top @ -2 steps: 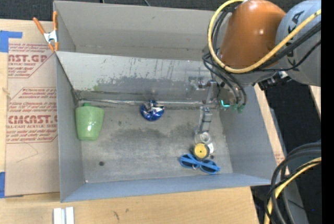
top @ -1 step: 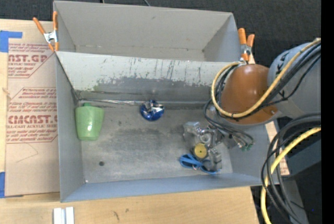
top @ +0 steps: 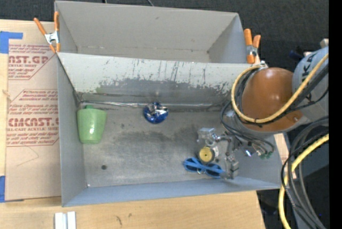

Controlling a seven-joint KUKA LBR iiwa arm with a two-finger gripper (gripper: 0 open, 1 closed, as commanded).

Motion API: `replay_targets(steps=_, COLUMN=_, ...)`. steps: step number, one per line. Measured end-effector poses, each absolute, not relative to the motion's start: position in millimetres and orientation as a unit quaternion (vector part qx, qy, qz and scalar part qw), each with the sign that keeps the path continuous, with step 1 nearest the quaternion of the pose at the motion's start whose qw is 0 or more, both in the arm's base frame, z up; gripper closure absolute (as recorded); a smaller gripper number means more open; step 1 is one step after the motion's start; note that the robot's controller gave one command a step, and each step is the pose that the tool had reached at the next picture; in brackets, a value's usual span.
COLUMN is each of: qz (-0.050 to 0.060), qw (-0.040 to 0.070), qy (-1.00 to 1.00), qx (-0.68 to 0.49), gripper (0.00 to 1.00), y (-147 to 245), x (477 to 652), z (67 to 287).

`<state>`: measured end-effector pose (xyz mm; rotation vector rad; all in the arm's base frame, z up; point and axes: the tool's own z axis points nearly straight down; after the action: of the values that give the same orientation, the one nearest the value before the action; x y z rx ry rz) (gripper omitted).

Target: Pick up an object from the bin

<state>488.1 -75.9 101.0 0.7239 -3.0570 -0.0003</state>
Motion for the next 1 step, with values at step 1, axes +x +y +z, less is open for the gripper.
replay_targets(steps=1, qz=0.000, qw=-0.001, qy=-0.968, qx=0.253, gripper=0.00, y=-73.8, x=490.6, z=105.7)
